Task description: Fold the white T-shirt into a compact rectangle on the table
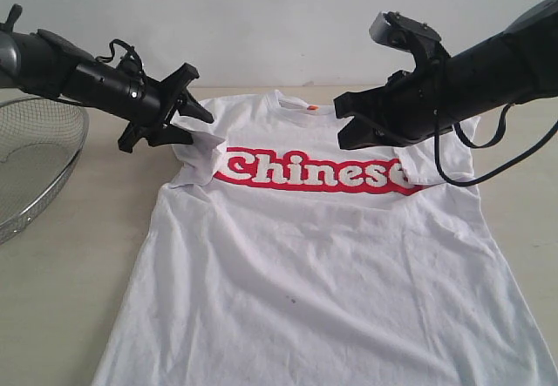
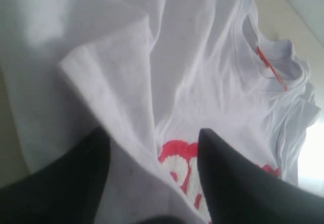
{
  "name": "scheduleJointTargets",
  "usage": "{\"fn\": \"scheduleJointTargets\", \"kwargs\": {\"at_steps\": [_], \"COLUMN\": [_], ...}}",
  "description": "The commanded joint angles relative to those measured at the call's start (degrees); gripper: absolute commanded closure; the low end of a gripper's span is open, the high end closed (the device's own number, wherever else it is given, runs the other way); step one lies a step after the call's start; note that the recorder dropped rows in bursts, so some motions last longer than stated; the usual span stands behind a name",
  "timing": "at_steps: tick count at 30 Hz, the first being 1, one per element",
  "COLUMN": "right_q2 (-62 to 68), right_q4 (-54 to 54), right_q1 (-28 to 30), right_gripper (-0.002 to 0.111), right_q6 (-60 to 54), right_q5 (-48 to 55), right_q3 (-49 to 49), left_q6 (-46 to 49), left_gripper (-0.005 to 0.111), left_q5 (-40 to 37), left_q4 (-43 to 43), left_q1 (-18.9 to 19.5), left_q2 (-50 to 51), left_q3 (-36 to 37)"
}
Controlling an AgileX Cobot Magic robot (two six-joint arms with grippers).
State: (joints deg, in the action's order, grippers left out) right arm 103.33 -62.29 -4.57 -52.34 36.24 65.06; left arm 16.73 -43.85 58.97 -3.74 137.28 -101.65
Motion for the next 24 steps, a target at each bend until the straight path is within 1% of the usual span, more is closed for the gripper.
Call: {"fn": "scheduleJointTargets", "kwargs": {"at_steps": [1,5,9,11,16,24], "right_q2": [-0.58,-0.58,-0.58,-0.58,-0.58,-0.58], "right_q4": [-0.32,-0.32,-0.32,-0.32,-0.34,-0.34], "right_q1": [0.02,0.02,0.02,0.02,0.02,0.02], "right_gripper": [0.108,0.108,0.108,0.108,0.108,0.108], "right_q6": [-0.27,-0.27,-0.27,-0.27,-0.15,-0.15], "right_q5": [0.09,0.09,0.09,0.09,0.2,1.0], "right_q3": [0.23,0.23,0.23,0.23,0.23,0.23], "left_q6": [-0.81,-1.93,-1.93,-1.93,-1.78,-0.46], "left_gripper": [0.057,0.057,0.057,0.06,0.076,0.095], "left_q5": [0.63,0.97,0.97,0.97,1.86,1.91], "left_q4": [-0.92,-2.92,-3.03,-3.03,-2.38,-0.94], "left_q1": [-0.26,-0.26,-0.26,-0.26,-0.26,-0.26], "left_q2": [0.13,0.27,0.49,0.95,1.08,1.08], "left_q3": [-0.3,-0.3,-0.3,-0.3,-0.35,-0.35]}}
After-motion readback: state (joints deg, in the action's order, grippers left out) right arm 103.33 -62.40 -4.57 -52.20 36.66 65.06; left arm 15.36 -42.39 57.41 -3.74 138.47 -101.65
